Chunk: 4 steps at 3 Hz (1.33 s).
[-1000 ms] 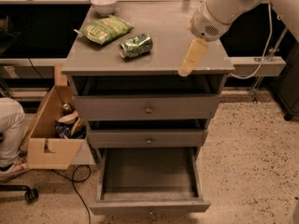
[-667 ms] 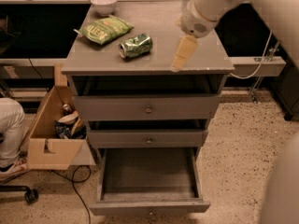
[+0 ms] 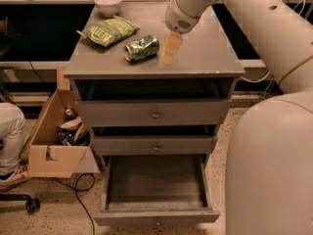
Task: Place green can into bottom drawer
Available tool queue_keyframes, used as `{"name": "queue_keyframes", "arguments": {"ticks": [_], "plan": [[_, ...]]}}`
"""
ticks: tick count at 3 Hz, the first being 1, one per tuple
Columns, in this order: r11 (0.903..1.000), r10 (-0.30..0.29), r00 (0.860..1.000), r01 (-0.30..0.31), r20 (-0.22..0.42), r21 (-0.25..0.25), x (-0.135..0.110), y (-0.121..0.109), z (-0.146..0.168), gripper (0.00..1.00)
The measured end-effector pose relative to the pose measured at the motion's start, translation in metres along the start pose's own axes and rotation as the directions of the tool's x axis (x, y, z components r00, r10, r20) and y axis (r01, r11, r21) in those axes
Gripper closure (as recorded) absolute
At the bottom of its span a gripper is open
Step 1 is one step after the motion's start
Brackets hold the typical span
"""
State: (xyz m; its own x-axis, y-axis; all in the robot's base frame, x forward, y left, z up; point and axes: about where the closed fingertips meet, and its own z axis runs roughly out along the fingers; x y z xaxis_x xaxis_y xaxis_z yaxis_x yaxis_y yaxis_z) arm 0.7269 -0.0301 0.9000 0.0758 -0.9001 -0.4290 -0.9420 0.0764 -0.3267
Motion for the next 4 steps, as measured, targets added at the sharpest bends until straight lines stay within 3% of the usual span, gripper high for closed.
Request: {"name": "queue_keyframes", "arguments": {"ticks": [2, 4], "plan": [[0.9942, -0.077, 0.996, 0.08, 0.047, -0.071, -0.039, -0.009, 0.05, 0.0], [0.9904, -0.088, 0.994, 0.094, 0.064, -0.101, -0.054, -0.017, 0.076, 0.0]]}}
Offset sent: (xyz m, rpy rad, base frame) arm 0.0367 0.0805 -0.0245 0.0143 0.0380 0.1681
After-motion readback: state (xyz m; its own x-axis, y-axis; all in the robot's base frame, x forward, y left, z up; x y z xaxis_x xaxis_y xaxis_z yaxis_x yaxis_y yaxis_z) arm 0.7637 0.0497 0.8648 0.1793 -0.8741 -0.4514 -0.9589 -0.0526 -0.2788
